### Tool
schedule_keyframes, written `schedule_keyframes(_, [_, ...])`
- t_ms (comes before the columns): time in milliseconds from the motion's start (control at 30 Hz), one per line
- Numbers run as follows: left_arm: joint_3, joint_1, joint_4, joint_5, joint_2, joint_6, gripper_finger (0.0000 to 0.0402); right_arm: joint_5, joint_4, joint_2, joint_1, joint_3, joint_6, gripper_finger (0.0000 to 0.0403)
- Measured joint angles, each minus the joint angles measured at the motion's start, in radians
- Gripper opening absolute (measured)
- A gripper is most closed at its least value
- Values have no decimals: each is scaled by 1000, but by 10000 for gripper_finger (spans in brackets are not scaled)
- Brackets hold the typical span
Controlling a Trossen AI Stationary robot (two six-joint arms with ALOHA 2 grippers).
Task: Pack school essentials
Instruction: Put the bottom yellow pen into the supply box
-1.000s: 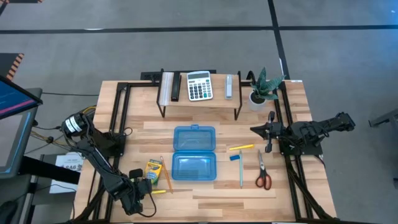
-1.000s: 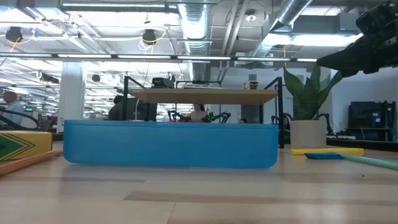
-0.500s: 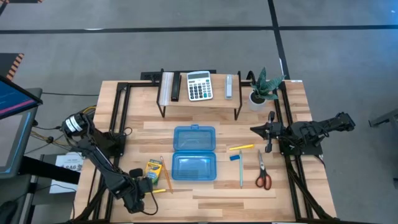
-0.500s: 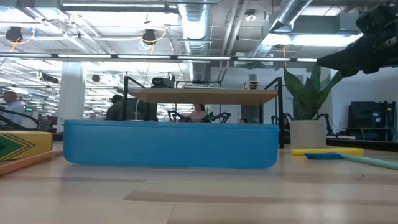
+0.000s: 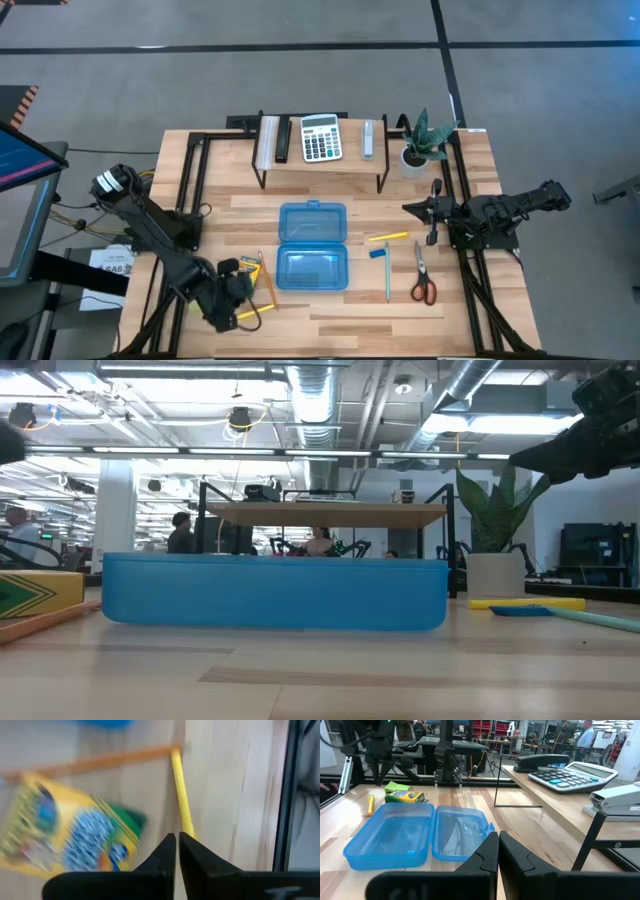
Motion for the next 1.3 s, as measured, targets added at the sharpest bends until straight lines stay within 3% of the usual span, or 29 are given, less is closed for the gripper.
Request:
schedule_keyframes(133, [0, 70, 0, 27, -25, 91, 2, 0, 0, 0, 0, 0, 0, 33])
schedule_keyframes(300, [0, 87, 5, 106, -26, 73, 3, 0, 0, 0, 0, 0, 0, 33])
schedule_keyframes(433, [0, 34, 16, 119, -26, -5, 4, 0, 0, 0, 0, 0, 0, 33])
schedule_keyframes(600, [0, -70, 35, 62, 3, -152, 11, 0, 0, 0, 0, 0, 0, 33])
schedule_keyframes(767, [0, -147, 125, 11, 77, -239, 68, 0, 0, 0, 0, 0, 0, 33])
schedule_keyframes(1000, [1, -154, 153, 34, 194, -283, 170, 0, 0, 0, 0, 0, 0, 33])
schedule_keyframes(1133, [1, -146, 122, 35, 219, -284, 188, 0, 0, 0, 0, 0, 0, 33])
schedule_keyframes(1300, [5, -137, 76, 59, 237, -305, 179, 0, 0, 0, 0, 0, 0, 33])
